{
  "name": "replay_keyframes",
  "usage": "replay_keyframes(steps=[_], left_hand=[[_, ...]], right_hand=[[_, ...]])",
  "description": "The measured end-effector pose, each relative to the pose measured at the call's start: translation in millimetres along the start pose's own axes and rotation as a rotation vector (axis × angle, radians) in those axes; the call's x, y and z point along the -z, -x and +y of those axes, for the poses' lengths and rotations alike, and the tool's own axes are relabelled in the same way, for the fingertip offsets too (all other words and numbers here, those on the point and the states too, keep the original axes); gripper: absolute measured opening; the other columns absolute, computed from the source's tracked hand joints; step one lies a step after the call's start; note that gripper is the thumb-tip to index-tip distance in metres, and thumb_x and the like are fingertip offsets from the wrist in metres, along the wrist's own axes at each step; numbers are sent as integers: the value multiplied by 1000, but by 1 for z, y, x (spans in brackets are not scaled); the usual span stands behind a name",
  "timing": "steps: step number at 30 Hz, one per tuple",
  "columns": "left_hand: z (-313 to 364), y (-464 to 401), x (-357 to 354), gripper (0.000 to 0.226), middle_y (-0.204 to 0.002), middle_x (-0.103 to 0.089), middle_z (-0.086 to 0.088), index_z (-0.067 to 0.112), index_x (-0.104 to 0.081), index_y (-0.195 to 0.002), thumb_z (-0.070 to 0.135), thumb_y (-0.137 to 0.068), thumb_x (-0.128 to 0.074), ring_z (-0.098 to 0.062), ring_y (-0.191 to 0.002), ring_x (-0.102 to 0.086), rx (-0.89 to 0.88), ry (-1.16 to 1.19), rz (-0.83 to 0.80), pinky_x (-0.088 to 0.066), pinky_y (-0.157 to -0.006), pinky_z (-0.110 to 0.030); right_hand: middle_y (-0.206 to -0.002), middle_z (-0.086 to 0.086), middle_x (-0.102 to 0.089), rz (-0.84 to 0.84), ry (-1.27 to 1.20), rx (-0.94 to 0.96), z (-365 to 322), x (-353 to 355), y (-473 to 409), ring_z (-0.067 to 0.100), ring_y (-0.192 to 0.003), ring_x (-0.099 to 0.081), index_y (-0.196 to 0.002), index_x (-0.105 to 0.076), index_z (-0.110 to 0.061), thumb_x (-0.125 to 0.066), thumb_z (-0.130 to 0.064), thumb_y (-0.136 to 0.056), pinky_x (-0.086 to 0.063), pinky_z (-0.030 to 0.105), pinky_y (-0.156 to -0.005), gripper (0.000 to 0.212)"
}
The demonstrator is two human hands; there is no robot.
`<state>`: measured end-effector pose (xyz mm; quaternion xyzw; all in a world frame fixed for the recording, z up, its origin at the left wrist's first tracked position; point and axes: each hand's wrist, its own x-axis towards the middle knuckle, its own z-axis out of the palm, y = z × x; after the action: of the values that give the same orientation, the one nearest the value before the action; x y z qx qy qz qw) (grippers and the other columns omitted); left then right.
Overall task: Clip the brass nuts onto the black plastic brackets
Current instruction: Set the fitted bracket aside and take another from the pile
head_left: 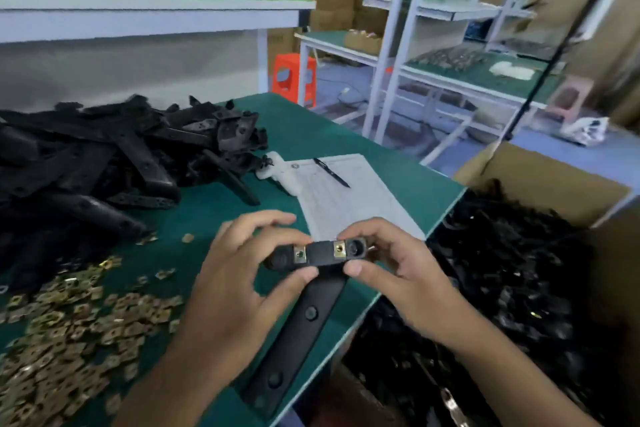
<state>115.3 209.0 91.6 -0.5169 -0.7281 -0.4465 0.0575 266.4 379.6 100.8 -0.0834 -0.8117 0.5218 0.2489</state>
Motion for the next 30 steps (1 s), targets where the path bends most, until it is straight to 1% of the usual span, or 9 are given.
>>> replay_keyframes(steps=[3,6,10,14,18,21,25,28,30], left_hand=[[29,-14,-54,25,-126,-53,25,44,-63,-110,49,-85,-65,-6,-122,-50,-105,113,-49,-37,-103,-20],[59,-22,-100,26,-121,-56,24,42,-62,-109,46,-84,-67,-9,-117,-55,-177,199,-82,-46,-98,-38],[91,-31,-141,32,-114,-64,22,34,-71,-107,43,-78,-79,-3,-108,-58,-256,219,-111,-42,-96,-30],[103,-34,-151,63,-134,-58,19,33,-52,-141,48,-84,-74,-3,-123,-47,-225,113,-276,-33,-108,-27],[74,-13,-122,31,-114,-66,19,33,-60,-122,41,-92,-65,-2,-106,-56,-209,47,-214,-33,-100,-25],[21,6,-76,13,-94,-69,21,32,-69,-98,40,-90,-62,-3,-88,-62,-141,-72,-61,-39,-93,-28],[-45,36,-5,16,-91,-66,32,42,-70,-95,48,-99,-55,9,-90,-59,166,-189,89,-39,-90,-17],[-81,60,47,24,-91,-68,33,47,-69,-95,52,-102,-47,7,-89,-63,397,-212,237,-49,-79,-16],[-102,75,79,23,-92,-68,33,48,-68,-92,53,-98,-47,7,-84,-65,520,-210,319,-52,-67,-14]], right_hand=[[-96,-13,-66,96,84,-72,0,51,43,9,-84,-60,-110,-65,-27,-71,-16,-91,-44,19,-76,22],[-107,-4,-64,195,187,-115,-3,89,82,13,-92,-61,-109,-65,-34,-70,-22,-93,-45,20,-78,20],[-113,-6,-61,366,291,-149,1,118,120,17,-101,-62,-110,-64,-34,-67,-26,-90,-48,25,-83,22],[-120,-12,-57,531,454,-202,16,127,135,9,-116,-56,-114,-62,-33,-66,-33,-84,-47,33,-93,30],[-116,-7,-63,667,489,-157,37,126,134,8,-108,-59,-100,-65,-42,-69,-38,-82,-48,17,-87,19],[-105,8,-69,610,393,-237,61,96,106,30,-104,-65,-84,-73,-31,-86,-39,-77,-52,44,-89,16],[-85,-8,-70,453,379,-49,49,22,50,9,-78,-64,-64,-67,-25,-79,-16,-75,-49,29,-71,19],[-81,-11,-67,190,297,46,43,-45,10,8,-67,-61,-68,-61,-29,-80,-25,-78,-46,17,-64,21],[-89,-17,-66,-9,275,84,44,-87,-19,5,-76,-63,-76,-62,-38,-77,-43,-80,-45,12,-68,17]])
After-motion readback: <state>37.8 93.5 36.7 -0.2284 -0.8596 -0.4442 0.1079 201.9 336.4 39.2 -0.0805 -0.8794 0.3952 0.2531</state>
